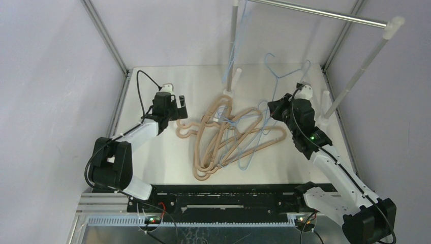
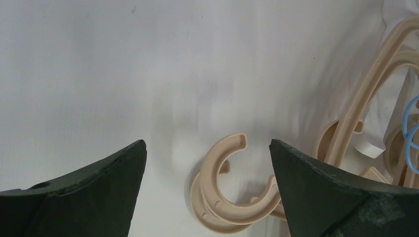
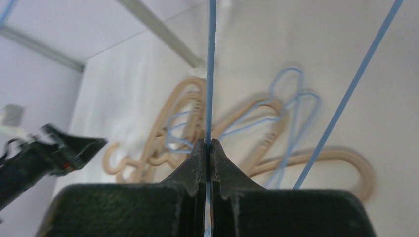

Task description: Organize the hangers

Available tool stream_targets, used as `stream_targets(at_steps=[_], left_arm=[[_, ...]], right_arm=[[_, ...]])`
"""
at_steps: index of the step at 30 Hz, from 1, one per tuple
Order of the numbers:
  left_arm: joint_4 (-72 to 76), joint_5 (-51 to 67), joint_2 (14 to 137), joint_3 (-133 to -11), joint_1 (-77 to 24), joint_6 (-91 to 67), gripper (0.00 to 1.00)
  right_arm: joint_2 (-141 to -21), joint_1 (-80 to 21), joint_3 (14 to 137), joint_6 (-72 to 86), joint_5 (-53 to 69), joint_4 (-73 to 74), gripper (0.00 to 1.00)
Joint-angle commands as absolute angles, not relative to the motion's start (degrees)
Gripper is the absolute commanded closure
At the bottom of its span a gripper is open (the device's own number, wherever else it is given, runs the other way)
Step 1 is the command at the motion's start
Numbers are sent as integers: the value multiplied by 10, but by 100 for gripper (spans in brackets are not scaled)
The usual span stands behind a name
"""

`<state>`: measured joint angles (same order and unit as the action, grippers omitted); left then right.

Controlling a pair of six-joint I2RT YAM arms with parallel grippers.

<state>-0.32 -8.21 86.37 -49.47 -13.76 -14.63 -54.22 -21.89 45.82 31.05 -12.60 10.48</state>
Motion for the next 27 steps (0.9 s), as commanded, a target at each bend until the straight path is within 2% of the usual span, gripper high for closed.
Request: stream_targets(at_steps=[1,12,27], left_arm=[[14,-77,846,-507,-141,-151,1],[14,-81,849,-509,-141,-149,1],[11,-87,854,-513,-142,-145,1]], right_arm=[[-546,-216,504,305,39,-13,100],[-585,-222,579,315,130,-152,100],[-765,-175,738,321,104,-220,100]])
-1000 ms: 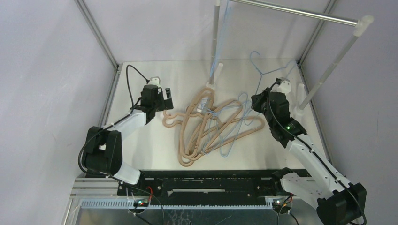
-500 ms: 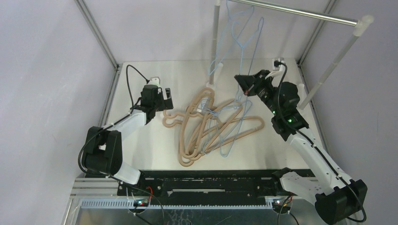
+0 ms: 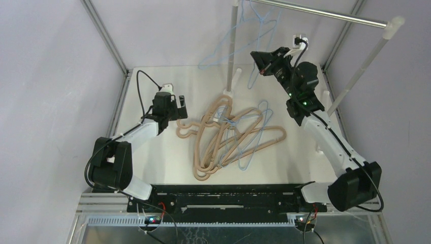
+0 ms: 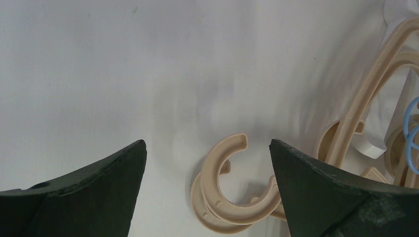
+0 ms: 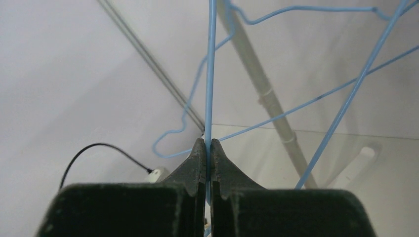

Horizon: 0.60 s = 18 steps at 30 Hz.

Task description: Organize the hangers

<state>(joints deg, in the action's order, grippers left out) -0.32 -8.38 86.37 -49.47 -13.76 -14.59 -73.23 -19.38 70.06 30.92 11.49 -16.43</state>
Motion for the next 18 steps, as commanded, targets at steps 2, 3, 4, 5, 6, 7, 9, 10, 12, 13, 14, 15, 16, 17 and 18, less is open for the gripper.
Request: stream_targets(at_steps=[2,3,4,5,6,7,9,10,12,13,14,15,16,17,18], left_arm=[[11,-89,856,-514,-141,-144,0],[11,-90,857,-514,-142,-143,1],[11,-90,858,-515,-141,-143,1],[11,-90,860,-515,-141,-143,1],[11,-90,861,-516,-141,-143,1],[11,-90,863,-517,-141,-143,1],[10,-90,866,-519,-141,-143,0],[10,-91,867,-519,-142,-142,1],[10,-91,868,-519,-141,-142,1],[10,-92,869,-519,-141,-142,1],[10,-92,870,-520,-141,-142,1],[10,-92,872,-520,-142,-142,1],[10,-91,872,-521,-141,-142,1],[9,-91,874,-521,-142,-142,1],[8,-90,875,-523,-142,-142,0]], right_arm=[[-789,-168,752,330,106,-224,100],[-801,-165,756,335,111,-226,100],[-810,-163,759,339,113,-232,100],[-818,-161,762,343,116,-238,100],[-824,-161,763,345,117,-245,100],[-829,-160,763,345,116,-250,100],[-837,-160,762,347,108,-257,100],[-841,-159,763,348,105,-257,100],[-849,-157,762,350,104,-255,100],[-853,-156,761,352,106,-254,100],[-856,-155,759,355,106,-252,100],[-859,-154,757,358,108,-252,100],[-861,-153,752,360,110,-253,100],[-862,-153,747,361,111,-255,100],[-861,-152,742,363,108,-255,94]])
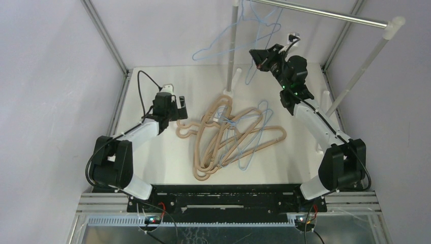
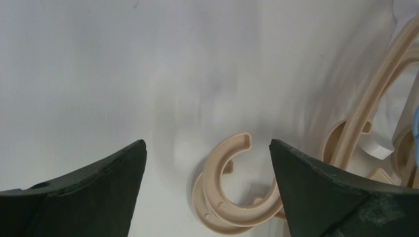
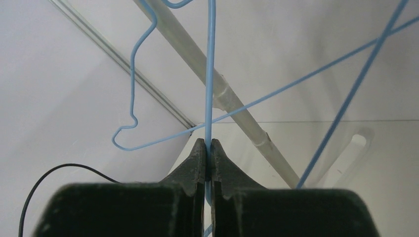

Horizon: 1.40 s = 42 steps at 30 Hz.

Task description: Organize the hangers

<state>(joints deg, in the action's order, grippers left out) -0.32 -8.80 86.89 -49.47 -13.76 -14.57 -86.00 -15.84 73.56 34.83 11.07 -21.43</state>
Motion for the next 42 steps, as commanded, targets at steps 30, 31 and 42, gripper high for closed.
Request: stream_targets(at_steps=[30,31,42], left_arm=[[8,-88,862,-516,-141,-144,1],[9,-89,861,-516,-142,-144,1],[10,-89,860,-514,-142,-145,0]], right_arm=[[-534,-296,500,221,-210,-36,34],[-524,-312,492,215,-226,-20,34],[-555,-436,400,276,-264,89,36]])
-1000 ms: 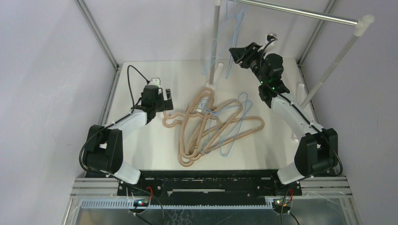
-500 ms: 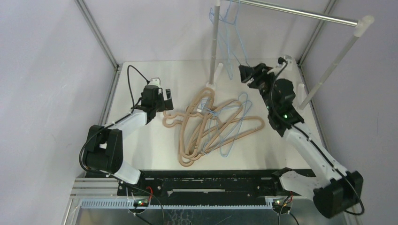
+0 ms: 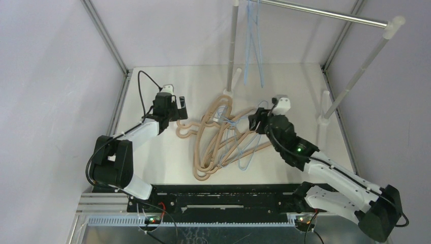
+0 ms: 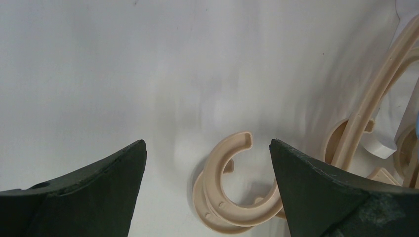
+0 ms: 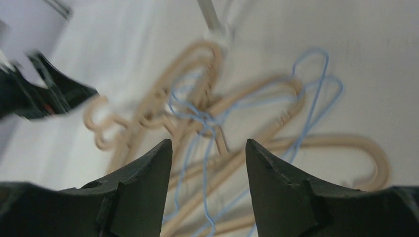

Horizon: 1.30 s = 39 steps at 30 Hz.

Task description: Organize the hangers

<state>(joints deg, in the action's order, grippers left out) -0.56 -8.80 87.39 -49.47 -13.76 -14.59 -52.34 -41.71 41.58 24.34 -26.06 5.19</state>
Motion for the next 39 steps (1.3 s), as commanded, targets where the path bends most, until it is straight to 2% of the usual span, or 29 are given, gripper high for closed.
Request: stream_targets(at_steps=[1,11,17,21,22,24,25,26,27,33,39], left_arm=[[10,-90,860,-514,-141,-145,1],[9,-92,858,-511,-142,-143,1],[9,-93,859,-512,-142,-143,1],[9,-92,862,-513,-142,-144,1],[9,-92,862,-513,-142,-144,1],[9,-91,864,-513,-142,-145,1],[9,-91,864,-513,-141,-145,1],[9,-91,865,-513,-142,-145,1],[9,-91,865,-514,-142,-145,1],[8,-93,865,-514,-142,-144,1],[7,-98,860,-511,-142,-143,1]], right_arm=[[-572,-440,395,281,-250,82,37],[-790,-454,412,317,-147,8,43],[-853,-454,418,325,-120,-11,45],[-864,-456,418,325,-105,-7,52],[-865,-456,416,325,-105,-7,56],[-867,-456,412,325,-103,-8,69],[-868,-456,411,324,-102,-9,80],[-868,-456,412,324,-101,-8,95],[-867,-456,412,324,-100,-8,100],[-840,-456,411,312,-84,-5,100],[-730,-457,408,312,-100,47,100]])
